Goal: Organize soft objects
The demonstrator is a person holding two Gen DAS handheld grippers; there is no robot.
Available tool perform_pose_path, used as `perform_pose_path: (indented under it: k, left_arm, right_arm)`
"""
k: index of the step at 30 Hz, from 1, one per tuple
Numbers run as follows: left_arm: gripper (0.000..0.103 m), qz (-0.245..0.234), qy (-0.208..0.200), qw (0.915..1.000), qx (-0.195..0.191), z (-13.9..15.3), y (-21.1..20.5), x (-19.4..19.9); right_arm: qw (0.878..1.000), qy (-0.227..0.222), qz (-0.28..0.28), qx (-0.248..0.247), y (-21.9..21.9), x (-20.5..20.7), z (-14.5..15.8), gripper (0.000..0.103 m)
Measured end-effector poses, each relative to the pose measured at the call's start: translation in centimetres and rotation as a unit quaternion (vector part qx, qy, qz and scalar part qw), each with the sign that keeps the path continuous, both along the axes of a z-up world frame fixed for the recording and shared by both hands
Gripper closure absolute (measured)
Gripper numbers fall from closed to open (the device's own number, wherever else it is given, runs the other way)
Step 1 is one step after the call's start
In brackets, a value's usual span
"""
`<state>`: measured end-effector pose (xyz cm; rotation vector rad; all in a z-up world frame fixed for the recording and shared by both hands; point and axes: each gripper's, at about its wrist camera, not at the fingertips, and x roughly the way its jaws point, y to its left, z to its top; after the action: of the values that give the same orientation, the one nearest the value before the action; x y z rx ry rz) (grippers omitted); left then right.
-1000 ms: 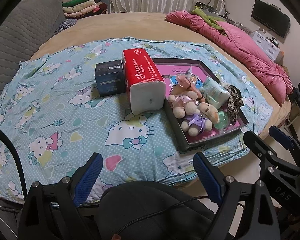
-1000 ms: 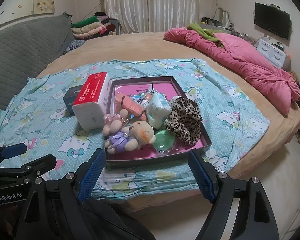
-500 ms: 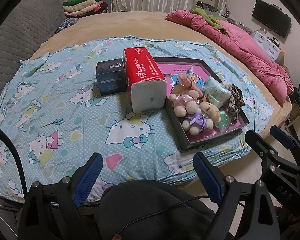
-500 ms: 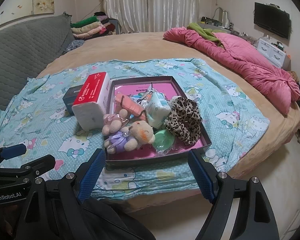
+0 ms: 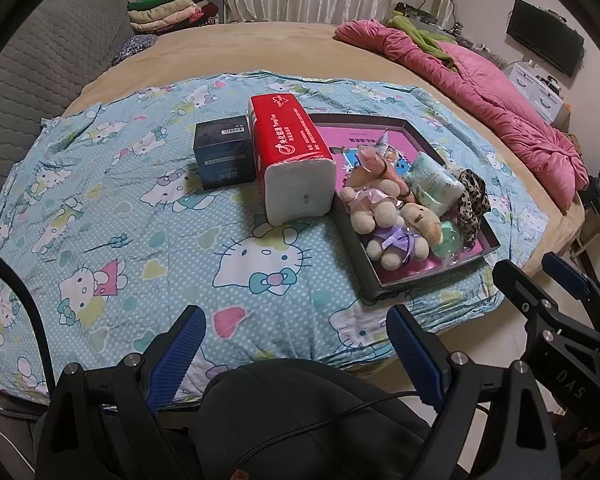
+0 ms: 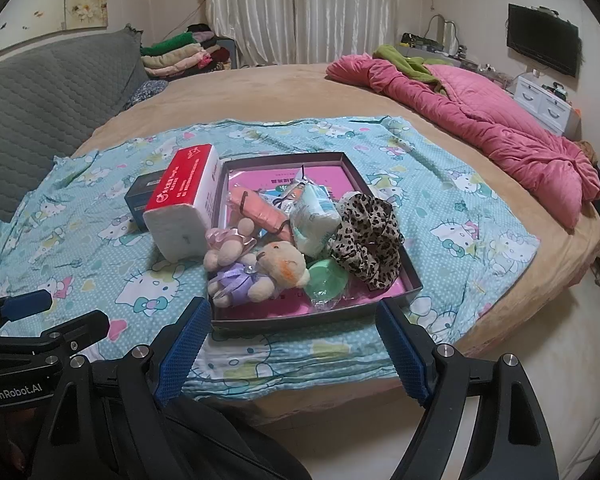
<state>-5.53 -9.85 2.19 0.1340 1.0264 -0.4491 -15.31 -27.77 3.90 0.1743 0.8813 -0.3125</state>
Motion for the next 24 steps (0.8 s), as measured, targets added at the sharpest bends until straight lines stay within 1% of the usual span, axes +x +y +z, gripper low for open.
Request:
perform_pose_path:
  k: [24]
  left_arm:
    - [0.011,0.003,0.001,1.0,0.004,-0.28,0.02,0.21]
  right_arm:
    - [1.0,0.0,-0.005,0.002,-0.3,-0.05,0.0,0.018]
